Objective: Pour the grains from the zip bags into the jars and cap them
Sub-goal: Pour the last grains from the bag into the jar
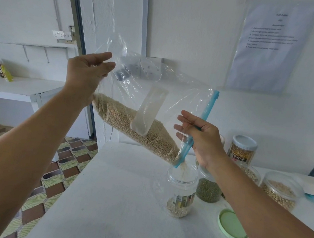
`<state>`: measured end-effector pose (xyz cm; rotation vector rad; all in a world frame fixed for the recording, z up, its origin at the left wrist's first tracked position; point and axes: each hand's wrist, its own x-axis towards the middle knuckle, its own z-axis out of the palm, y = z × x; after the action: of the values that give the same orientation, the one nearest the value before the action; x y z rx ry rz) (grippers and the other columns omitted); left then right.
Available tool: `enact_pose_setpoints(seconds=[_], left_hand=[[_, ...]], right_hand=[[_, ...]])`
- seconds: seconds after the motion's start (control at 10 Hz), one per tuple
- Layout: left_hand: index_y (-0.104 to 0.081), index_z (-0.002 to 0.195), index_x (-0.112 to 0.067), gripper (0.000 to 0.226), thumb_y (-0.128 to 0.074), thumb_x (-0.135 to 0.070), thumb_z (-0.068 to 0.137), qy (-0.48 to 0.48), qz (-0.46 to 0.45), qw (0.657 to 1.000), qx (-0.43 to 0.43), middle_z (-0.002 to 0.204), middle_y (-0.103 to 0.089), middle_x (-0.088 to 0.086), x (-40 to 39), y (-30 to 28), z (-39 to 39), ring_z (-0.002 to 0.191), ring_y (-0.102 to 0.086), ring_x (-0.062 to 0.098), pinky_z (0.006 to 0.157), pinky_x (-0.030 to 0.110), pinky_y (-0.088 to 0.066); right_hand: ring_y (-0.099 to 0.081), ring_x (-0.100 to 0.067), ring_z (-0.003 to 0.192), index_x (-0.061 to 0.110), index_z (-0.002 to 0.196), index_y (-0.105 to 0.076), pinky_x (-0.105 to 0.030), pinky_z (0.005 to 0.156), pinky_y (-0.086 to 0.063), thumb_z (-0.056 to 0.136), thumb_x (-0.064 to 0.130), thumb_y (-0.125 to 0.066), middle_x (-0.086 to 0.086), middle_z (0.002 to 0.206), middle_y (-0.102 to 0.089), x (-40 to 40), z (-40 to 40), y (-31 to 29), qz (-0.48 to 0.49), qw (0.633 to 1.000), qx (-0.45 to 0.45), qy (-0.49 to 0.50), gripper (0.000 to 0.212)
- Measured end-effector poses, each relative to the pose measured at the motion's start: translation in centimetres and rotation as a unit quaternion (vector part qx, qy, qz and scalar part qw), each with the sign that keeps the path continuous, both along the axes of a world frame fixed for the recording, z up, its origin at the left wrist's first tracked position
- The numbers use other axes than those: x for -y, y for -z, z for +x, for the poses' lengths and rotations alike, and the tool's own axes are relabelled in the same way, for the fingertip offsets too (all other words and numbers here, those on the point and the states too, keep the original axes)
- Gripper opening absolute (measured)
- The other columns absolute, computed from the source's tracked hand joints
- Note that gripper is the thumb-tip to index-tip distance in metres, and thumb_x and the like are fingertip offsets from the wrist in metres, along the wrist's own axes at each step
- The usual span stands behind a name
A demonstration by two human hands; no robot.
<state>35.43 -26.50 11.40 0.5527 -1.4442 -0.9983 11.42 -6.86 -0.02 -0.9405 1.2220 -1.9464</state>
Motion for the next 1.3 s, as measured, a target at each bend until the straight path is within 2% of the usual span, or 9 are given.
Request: enact_pose_setpoints(seconds=[0.1, 0.4, 0.6, 1.1, 1.3], left_hand=[[-0.08, 0.103, -0.027, 0.026, -0.086, -0.011, 0.084, -0.001, -0.003, 1.0, -0.001, 0.092, -0.071, -0.003, 0.0, 0.0, 0.0, 0.088, -0.068, 0.01, 0.087, 0.019, -0.055], [-0.08, 0.103, -0.027, 0.025, -0.085, -0.01, 0.085, 0.003, -0.002, 1.0, 0.001, 0.08, -0.072, -0.012, -0.2, -0.7, -0.3, 0.084, -0.067, 0.006, 0.087, 0.018, -0.055], [-0.079, 0.102, -0.026, 0.024, -0.084, -0.009, 0.086, -0.001, 0.001, 1.0, -0.005, 0.091, -0.075, -0.007, -0.3, -0.7, -0.4, 0.086, -0.069, 0.004, 0.085, 0.016, -0.054], [-0.079, 0.106, -0.025, 0.026, -0.084, -0.01, 0.086, 0.015, 0.0, 1.0, 0.002, 0.096, -0.073, -0.002, -0.3, -0.5, -0.8, 0.093, -0.068, 0.01, 0.086, 0.016, -0.054], [-0.079, 0.106, -0.025, 0.025, -0.084, -0.01, 0.086, 0.013, -0.003, 1.0, 0.002, 0.094, -0.072, -0.002, -0.1, -1.1, -0.8, 0.09, -0.069, 0.007, 0.087, 0.017, -0.054]], right_hand=[[-0.075, -0.031, 0.106, 0.01, 0.124, -0.073, -0.042, 0.091, -0.062, 0.096, -0.005, -0.064, -0.005, 0.118, -0.077, 0.0, 0.0, 0.0, 0.0, 1.0, -0.003, 0.0, 0.033], [-0.075, -0.029, 0.105, 0.01, 0.125, -0.073, -0.041, 0.09, -0.063, 0.096, -0.003, -0.064, -0.005, 0.119, -0.077, 0.1, 0.0, -0.1, -0.004, 1.0, -0.001, 0.002, 0.032], [-0.075, -0.03, 0.105, 0.009, 0.125, -0.073, -0.04, 0.089, -0.063, 0.096, -0.004, -0.065, -0.006, 0.118, -0.077, 0.2, 0.0, 0.0, -0.002, 1.0, 0.007, 0.002, 0.032], [-0.075, -0.029, 0.106, 0.011, 0.124, -0.073, -0.04, 0.089, -0.063, 0.098, -0.003, -0.062, -0.005, 0.118, -0.077, 0.3, -0.4, 0.8, 0.0, 1.0, 0.01, 0.003, 0.031], [-0.076, -0.029, 0.104, 0.011, 0.123, -0.074, -0.04, 0.089, -0.063, 0.097, -0.003, -0.064, -0.005, 0.118, -0.077, 0.4, -0.3, 0.3, -0.007, 1.0, 0.01, 0.006, 0.031]])
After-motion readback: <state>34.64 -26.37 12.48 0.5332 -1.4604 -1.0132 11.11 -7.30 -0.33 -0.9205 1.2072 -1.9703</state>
